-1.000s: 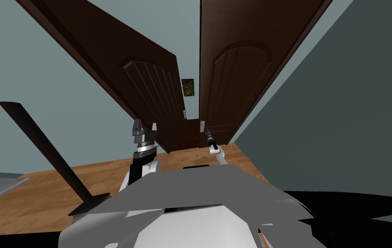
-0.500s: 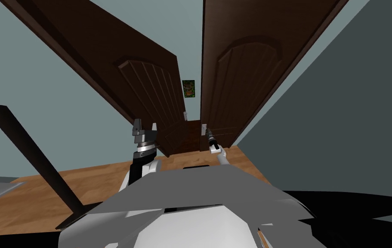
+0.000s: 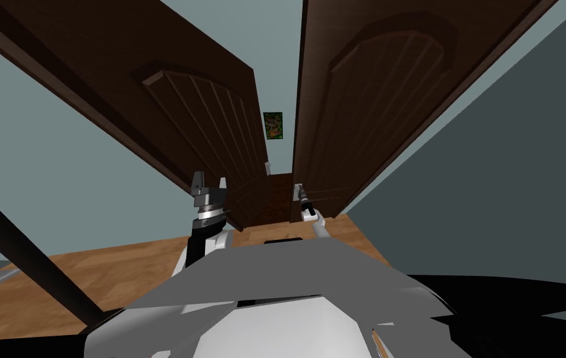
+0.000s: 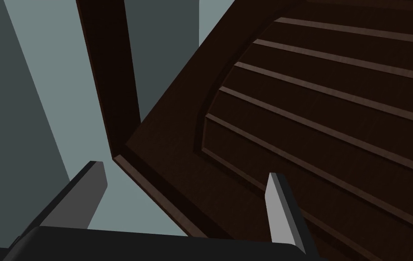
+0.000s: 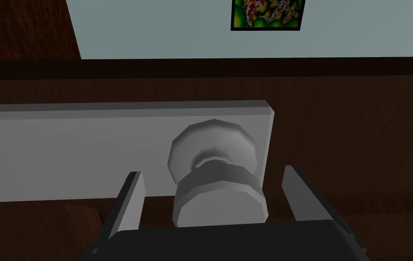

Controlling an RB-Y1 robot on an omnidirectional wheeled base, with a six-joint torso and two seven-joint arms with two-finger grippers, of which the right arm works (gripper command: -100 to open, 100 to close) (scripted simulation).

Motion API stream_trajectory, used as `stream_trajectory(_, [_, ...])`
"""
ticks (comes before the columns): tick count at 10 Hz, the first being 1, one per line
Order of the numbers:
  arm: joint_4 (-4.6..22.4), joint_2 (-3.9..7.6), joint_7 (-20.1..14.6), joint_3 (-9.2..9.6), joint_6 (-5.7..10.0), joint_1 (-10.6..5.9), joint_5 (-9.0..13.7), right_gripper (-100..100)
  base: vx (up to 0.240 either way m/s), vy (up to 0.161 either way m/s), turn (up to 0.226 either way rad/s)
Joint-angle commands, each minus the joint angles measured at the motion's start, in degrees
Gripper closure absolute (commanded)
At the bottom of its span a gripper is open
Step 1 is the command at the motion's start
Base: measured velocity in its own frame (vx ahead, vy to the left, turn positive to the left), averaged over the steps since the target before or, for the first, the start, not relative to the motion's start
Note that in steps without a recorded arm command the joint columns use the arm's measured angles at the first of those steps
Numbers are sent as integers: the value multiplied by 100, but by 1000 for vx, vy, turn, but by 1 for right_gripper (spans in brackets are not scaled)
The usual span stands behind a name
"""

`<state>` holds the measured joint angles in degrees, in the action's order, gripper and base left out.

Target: Push the door open

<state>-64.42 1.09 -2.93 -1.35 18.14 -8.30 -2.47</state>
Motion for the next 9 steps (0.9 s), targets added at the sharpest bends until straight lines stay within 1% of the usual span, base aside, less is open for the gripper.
stream_trajectory(1, [-1, 7, -2, 1, 0, 3, 0, 100, -10, 0, -5])
stream_trajectory(6, [-1, 7, -2, 1, 0, 3, 0, 100, -8, -1, 4])
stream_trajectory(7, [136, 60, 146, -147, 69, -140, 92, 100, 112, 17, 7])
stream_trajectory(8, [182, 72, 192, -191, 91, -174, 121, 100, 147, 20, -13])
stream_trajectory(9, [280, 94, 288, -282, 135, -247, 181, 100, 171, 39, -26])
